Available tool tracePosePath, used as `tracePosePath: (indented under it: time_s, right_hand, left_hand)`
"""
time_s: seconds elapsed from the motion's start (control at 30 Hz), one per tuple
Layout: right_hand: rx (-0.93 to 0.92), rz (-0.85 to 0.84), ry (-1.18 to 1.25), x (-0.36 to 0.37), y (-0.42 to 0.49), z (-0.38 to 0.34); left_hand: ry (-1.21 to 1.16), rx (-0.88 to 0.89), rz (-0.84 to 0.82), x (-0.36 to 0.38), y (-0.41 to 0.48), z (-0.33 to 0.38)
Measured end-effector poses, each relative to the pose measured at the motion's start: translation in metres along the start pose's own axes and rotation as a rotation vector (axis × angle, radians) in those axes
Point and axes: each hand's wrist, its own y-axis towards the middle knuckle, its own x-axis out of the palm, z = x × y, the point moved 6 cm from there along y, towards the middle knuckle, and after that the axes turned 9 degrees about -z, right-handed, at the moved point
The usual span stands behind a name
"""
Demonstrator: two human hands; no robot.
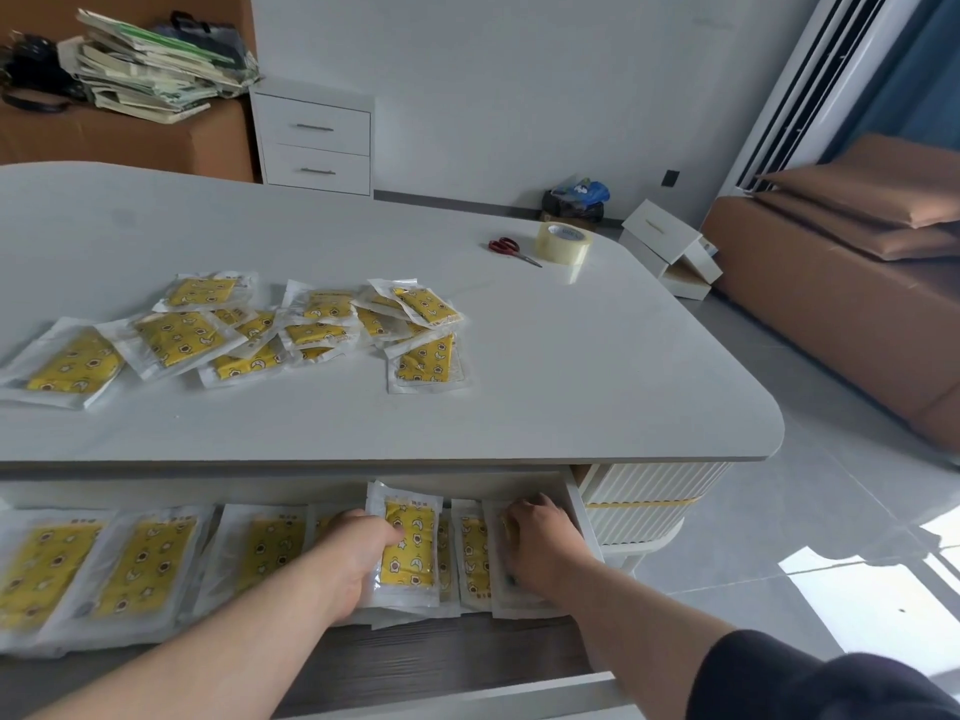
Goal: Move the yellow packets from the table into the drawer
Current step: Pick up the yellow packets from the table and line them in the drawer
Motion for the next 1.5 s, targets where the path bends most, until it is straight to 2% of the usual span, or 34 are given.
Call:
tracePosePath:
  time_s: [0.13,0.3,0.43,0.6,0.73,0.97,1.1,1.2,1.3,1.4,1.5]
  right_hand:
    - [-0.162,-0.088,-0.222,0.002,-0.011,-0.006]
    - [-0.203,-0.279,-0.394,0.012,-0.015,-0.004]
    - [-0.22,-0.238,-0.499,0.016,-0.014,-0.003]
    - [-0.208,-0.156,-0.425,0.015,-0.01,0.0]
    - [-0.195,-0.201,-0.352,0.014,-0.006,0.0]
    - [-0.121,-0.073,0.024,-0.017,-0.006,0.001]
    - [-0.098,-0.093,0.148,-0.032,-0.019,-0.001]
    - [-0.124,-0.137,0.124,-0.05,-0.039,-0.001]
    - [-0.118,-0.084,0.169,-0.064,-0.054,0.012]
    - [-0.087,-0.039,0.215,-0.062,-0.054,0.016]
    - [-0.113,-0.077,0.178,-0.052,-0.04,0.003]
  left_hand:
    - [-0.006,-0.006,0.01,-0.001,-0.001,-0.001]
    - [-0.006,-0.017,0.006,-0.001,0.001,-0.001]
    - [-0.016,-0.018,-0.009,0.0,-0.005,0.001]
    - [-0.017,-0.023,-0.008,-0.001,-0.004,-0.001]
    - [-0.024,-0.018,0.007,0.0,-0.008,0.001]
    - [0.024,0.02,0.054,-0.001,-0.016,0.004]
    - [0.007,-0.022,0.026,0.0,-0.021,0.006]
    - [0.015,-0.024,0.021,0.004,-0.025,0.008]
    - [0.05,-0.016,0.059,0.008,-0.028,0.011]
    - [0.088,-0.019,0.11,0.012,-0.028,0.015]
    - [0.172,-0.036,0.174,0.018,-0.026,0.019]
